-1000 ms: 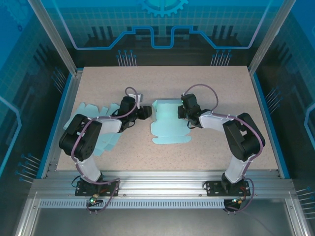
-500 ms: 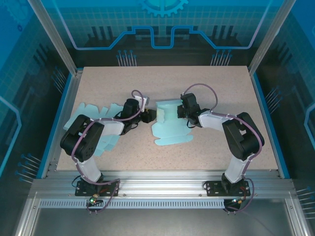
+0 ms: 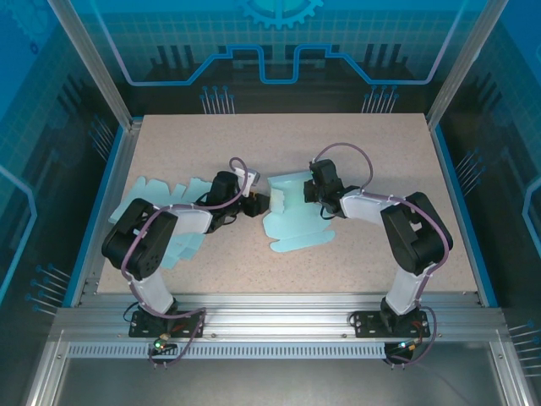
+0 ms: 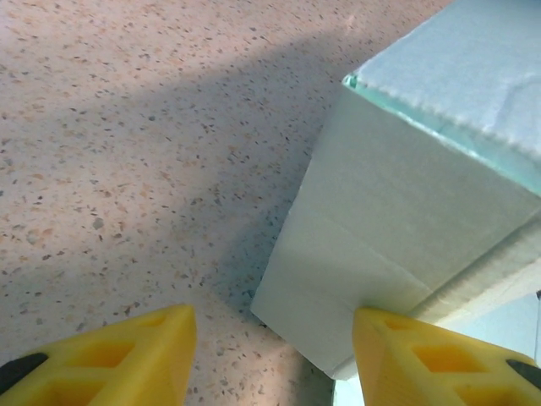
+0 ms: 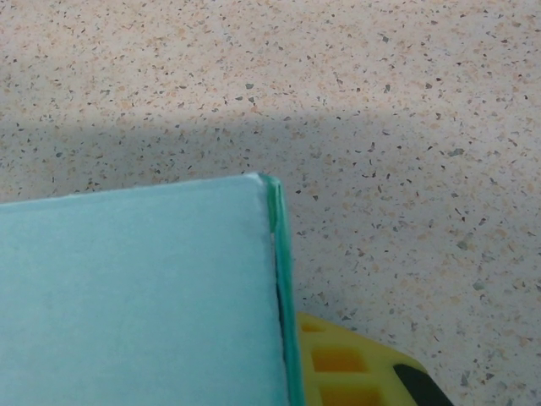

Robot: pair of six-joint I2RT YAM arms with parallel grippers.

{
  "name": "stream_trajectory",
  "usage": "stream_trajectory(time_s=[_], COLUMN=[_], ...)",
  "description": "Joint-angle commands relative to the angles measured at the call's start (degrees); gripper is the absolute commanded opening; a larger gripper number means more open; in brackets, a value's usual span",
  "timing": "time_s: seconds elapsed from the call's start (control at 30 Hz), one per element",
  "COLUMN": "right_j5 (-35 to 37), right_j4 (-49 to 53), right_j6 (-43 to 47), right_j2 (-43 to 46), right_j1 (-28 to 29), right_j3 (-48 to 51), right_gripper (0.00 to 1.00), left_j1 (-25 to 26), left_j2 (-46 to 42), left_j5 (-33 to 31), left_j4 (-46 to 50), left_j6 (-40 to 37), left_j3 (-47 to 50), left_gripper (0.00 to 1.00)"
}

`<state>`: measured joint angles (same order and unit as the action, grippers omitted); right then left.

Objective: Fold the paper box

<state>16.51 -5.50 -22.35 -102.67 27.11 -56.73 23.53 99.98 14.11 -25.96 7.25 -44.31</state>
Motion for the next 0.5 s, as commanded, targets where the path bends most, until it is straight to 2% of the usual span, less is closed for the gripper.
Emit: stream_trajectory(time_s=[0.0, 0.27, 0.47], right_j5=[-1.56, -1.83, -1.66], right_j4=[1.81, 1.72, 1.89], right_j6=[-0.34, -0.30, -0.23], right_j2=[-1.64, -2.01, -2.02], right_j1=[1.19, 1.19, 1.18], right_j3=[-0.95, -1.17, -1.23], right_gripper=[0.01, 0.00, 0.00], left_j1=[0.66, 0.73, 0.69], left_j2=[-1.80, -1.56, -1.16], left_j5=[6.52, 10.25, 13.66], left_j4=[2.85, 4.07, 3.59], left_j6=[-3.58, -5.08, -5.55], left_j3=[-1.61, -2.58, -3.24], left_gripper=[0.55, 0.59, 0.67])
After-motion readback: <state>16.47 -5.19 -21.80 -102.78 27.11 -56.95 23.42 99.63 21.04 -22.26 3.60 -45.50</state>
